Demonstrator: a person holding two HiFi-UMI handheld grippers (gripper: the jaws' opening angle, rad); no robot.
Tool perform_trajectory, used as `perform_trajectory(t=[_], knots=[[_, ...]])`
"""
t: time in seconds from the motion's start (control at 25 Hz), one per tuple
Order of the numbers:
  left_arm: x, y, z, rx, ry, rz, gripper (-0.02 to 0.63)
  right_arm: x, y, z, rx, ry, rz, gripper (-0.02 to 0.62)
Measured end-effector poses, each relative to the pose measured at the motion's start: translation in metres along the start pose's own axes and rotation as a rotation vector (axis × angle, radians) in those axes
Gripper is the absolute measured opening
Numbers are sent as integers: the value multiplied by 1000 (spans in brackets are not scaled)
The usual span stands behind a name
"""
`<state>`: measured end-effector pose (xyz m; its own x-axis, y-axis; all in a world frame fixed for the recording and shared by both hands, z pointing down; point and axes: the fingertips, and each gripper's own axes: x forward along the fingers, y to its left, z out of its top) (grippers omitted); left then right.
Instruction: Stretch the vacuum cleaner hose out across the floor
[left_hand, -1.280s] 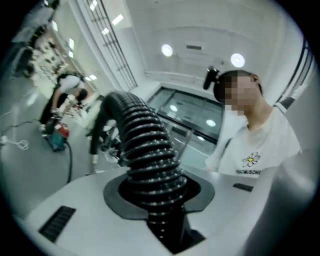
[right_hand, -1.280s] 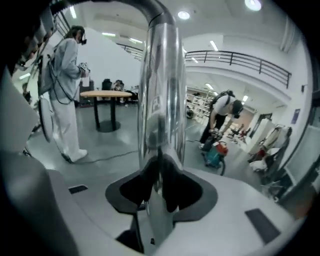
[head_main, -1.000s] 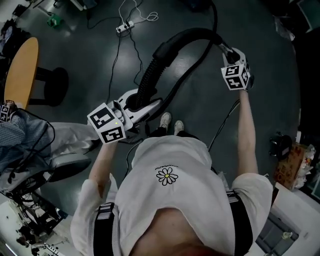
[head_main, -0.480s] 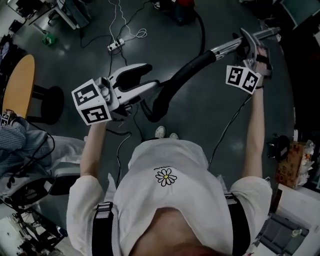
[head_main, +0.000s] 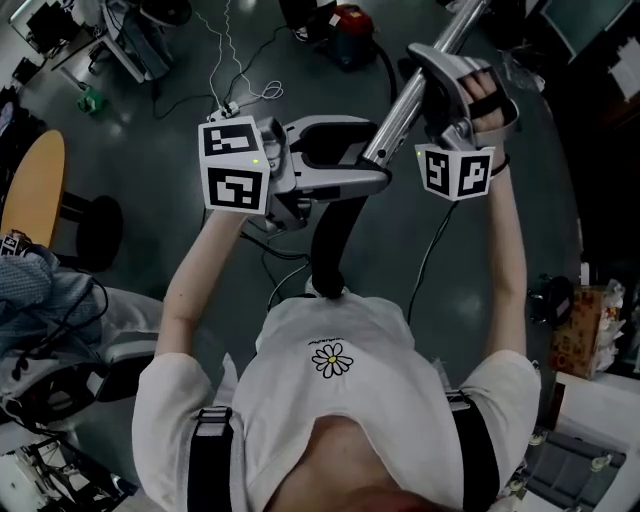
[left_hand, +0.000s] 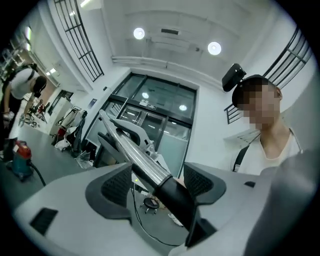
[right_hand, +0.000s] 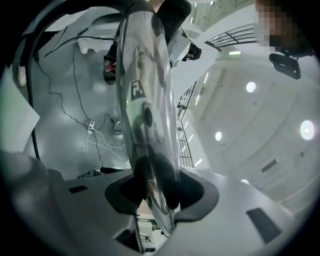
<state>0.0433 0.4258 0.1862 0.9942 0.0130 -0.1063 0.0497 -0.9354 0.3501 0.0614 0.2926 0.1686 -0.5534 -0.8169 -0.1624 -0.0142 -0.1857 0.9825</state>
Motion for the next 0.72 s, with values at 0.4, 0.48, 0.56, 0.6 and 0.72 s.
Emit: perform_trajectory(t=[0.4,0.48,0.56,0.6,0.72], knots=[[19,-48,-16,-287,-76,-402,371,-20,-27,74,-15,-204,-166,158],[25,-63,-16,-239,-95,-450,367,-21,-30,82,15,-252,-173,160],[25,-68,-15,-224,-111,-449,353,-22,-32,85,29,-280,-192,160],[24,-67,-13,-237,-130,-451,334,-22,-33,86,35,-302,-208,160],[19,-60,-7,-254,-188,-425,316,-14,-35,92,67,-383,-232,161]])
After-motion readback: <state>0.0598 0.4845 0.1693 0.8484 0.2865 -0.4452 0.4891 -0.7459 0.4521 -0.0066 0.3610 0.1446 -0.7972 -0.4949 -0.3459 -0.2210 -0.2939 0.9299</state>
